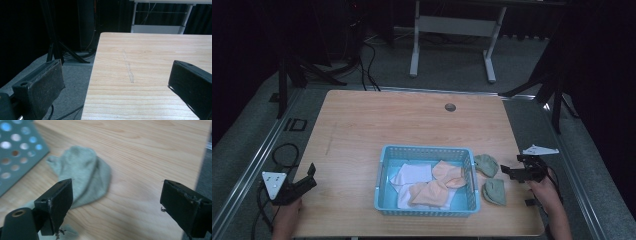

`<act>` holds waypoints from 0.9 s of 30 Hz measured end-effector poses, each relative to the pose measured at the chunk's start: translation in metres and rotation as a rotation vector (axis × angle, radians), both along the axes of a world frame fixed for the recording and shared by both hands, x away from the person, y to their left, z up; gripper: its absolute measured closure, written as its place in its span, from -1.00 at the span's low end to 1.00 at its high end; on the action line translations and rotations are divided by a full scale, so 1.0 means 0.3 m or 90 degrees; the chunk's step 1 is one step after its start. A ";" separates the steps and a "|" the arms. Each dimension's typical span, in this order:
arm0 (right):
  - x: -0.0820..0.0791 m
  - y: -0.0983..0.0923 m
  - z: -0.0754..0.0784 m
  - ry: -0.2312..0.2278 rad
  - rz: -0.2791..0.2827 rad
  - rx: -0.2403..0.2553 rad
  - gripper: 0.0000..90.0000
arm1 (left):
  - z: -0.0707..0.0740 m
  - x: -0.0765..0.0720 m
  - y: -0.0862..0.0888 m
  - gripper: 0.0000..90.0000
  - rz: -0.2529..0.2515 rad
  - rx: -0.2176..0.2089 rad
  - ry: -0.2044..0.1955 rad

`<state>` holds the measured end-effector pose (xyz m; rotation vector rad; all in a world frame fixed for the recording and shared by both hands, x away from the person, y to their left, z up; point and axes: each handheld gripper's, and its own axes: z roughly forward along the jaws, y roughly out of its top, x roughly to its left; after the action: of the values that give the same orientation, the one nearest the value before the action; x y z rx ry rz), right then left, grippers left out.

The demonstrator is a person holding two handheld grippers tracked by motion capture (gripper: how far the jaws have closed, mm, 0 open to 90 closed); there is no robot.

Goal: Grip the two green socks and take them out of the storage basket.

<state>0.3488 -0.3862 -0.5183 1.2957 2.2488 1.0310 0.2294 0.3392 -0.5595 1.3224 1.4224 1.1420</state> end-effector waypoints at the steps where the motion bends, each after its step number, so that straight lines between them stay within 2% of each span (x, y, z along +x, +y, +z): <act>1: -0.007 -0.012 -0.008 -0.006 -0.011 0.009 -0.75 | 0.000 0.000 0.000 -0.99 0.000 0.000 0.000; 4: -0.034 -0.044 -0.025 -0.035 -0.055 0.036 -0.74 | 0.000 0.000 -0.002 -0.99 0.001 0.002 0.000; 7: -0.061 -0.062 -0.035 -0.063 -0.097 0.029 -0.74 | 0.000 0.000 -0.002 -0.99 0.001 0.003 0.000; 9: -0.080 -0.070 -0.039 -0.076 -0.123 0.037 -0.74 | 0.000 0.000 -0.002 -0.99 0.001 0.003 -0.001; 14: -0.117 -0.080 -0.051 -0.093 -0.165 0.036 -0.74 | 0.000 0.003 -0.001 -0.99 0.001 -0.003 0.003; 24: -0.211 -0.097 -0.068 -0.185 -0.275 0.041 -0.73 | 0.000 0.001 -0.002 -0.99 0.002 0.002 0.001; 26: -0.226 -0.101 -0.075 -0.200 -0.289 0.051 -0.72 | 0.000 0.001 -0.002 -0.99 0.001 0.002 0.001; 27: -0.234 -0.098 -0.083 -0.208 -0.296 0.043 -0.72 | 0.000 0.001 -0.002 -0.99 0.001 0.002 0.001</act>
<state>0.2786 -0.4157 -0.5432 1.4608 1.5866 1.0524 0.2297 0.3384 -0.5595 1.3245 1.4235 1.1457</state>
